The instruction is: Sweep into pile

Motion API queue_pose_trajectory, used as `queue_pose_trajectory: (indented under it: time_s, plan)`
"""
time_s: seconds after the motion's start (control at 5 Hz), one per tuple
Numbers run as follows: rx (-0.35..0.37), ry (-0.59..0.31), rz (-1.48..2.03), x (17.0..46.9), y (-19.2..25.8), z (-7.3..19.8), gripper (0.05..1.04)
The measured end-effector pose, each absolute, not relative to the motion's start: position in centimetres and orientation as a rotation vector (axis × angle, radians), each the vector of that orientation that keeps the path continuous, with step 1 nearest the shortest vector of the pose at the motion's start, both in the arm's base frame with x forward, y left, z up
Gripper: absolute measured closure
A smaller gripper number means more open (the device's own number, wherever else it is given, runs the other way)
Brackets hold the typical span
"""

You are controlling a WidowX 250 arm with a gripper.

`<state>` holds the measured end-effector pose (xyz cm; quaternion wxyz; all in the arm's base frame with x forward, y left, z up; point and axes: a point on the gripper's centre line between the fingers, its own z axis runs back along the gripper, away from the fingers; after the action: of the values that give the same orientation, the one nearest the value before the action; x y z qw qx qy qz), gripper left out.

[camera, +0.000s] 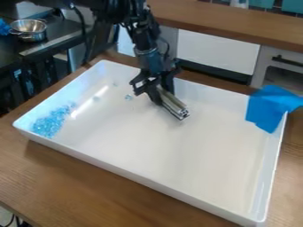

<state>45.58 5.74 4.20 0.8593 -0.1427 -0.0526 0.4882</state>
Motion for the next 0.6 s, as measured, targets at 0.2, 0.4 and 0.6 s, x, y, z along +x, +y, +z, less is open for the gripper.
queue_pose_trajectory:
  time_s: [0.2,0.4,0.6]
  plan:
    - [-0.312,-0.096,1.044,44.5,9.3,4.2,0.703]
    - [-0.323,-0.062,1.057,43.0,13.1,4.3,0.703]
    - [-0.331,-0.034,1.034,41.7,15.0,4.4,0.703]
